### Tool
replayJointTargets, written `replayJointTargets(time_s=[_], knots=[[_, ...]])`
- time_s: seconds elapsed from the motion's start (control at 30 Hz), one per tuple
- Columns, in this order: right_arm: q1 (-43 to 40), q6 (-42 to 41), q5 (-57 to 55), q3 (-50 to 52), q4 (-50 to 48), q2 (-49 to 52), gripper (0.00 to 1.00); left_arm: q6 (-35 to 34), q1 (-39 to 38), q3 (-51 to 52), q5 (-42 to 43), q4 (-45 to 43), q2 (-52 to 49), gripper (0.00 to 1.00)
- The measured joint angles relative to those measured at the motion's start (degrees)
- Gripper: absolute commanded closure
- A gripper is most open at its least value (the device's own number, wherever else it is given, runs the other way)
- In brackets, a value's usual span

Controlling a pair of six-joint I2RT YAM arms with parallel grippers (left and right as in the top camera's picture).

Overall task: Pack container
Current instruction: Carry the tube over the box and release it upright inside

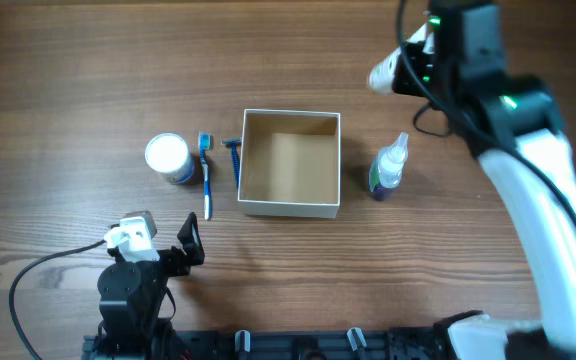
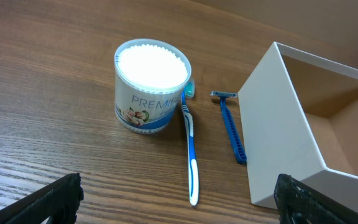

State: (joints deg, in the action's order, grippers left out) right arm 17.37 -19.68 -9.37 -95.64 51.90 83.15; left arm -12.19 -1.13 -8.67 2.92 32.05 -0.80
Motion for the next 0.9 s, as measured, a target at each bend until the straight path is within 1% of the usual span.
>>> replayJointTargets(time_s=[0.13,0.27,0.53,0.6,0.7,0.9], knots=[[2.78,0.55,3.56,-0.98,1.51,-5.7,0.96,0.0,0.0,0.0,0.0,0.02,0.0,0.0],[7.41,0.22,6.21,-1.22,4.15,-5.86,0.96,0.0,0.0,0.0,0.0,0.0,0.0,0.0],[14.78,-0.59,8.31,-1.22,5.25,-0.15,0.96,0.0,0.0,0.0,0.0,0.0,0.0,0.0],[15.04,-0.61,8.41,-1.22,5.38,1.14,0.96,0.0,0.0,0.0,0.0,0.0,0.0,0.0],[15.06,-0.61,8.02,-1.22,5.77,6.03,0.95,0.0,0.0,0.0,0.0,0.0,0.0,0.0],[15.08,-0.83,3.37,-1.2,5.86,16.33,0.96,0.0,0.0,0.0,0.0,0.02,0.0,0.0]])
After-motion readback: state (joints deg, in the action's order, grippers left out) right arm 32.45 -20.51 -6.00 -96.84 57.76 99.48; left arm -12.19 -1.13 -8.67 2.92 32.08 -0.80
